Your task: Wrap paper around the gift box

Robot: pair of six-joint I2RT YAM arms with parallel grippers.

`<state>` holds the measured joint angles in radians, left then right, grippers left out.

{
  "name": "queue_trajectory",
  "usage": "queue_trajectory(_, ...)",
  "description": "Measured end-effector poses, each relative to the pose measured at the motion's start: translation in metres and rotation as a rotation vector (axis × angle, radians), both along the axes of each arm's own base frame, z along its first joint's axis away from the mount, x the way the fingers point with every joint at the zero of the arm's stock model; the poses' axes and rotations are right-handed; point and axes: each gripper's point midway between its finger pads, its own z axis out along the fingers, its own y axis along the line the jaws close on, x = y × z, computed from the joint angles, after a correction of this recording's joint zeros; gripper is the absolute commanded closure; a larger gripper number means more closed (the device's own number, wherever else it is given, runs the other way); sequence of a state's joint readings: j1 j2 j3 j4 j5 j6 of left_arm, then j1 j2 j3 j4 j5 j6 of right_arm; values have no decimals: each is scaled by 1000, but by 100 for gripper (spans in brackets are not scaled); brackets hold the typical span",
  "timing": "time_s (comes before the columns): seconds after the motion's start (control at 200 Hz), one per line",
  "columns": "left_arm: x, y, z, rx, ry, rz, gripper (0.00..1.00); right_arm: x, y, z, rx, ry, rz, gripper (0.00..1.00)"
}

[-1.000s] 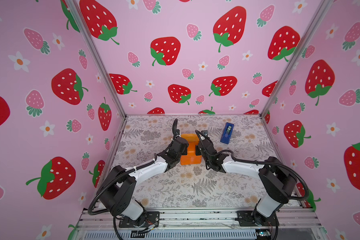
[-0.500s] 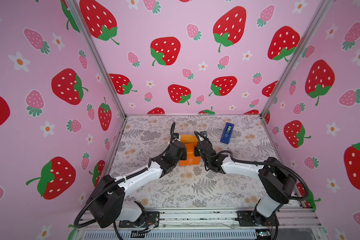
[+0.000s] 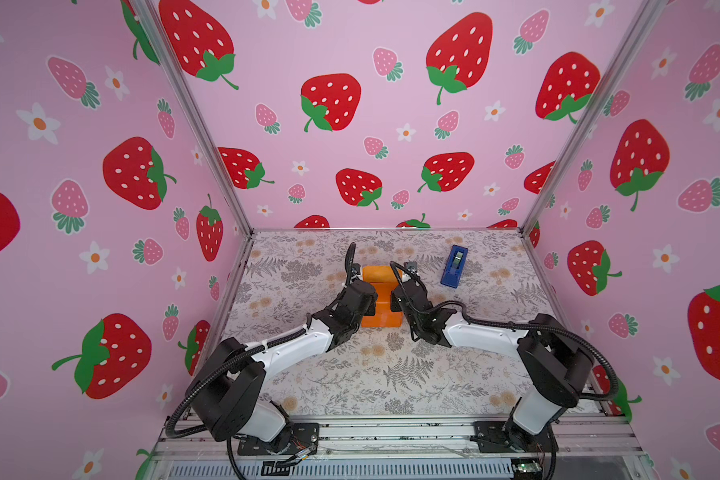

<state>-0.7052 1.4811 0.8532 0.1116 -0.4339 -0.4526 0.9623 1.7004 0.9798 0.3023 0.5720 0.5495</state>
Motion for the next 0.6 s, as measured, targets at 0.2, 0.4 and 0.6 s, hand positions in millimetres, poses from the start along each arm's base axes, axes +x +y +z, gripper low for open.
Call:
queue_trajectory(0.2, 1, -3, 0, -4, -4, -4, 100, 3, 0, 0, 26, 5, -7, 75)
queue_trajectory(0.4, 1, -3, 0, -3, -5, -1, 100, 18, -3, 1, 28, -1, -33, 98)
queue_trajectory(0.6, 2, -6, 1, -5, -2, -11, 78, 19, -4, 1, 31, -2, -36, 100)
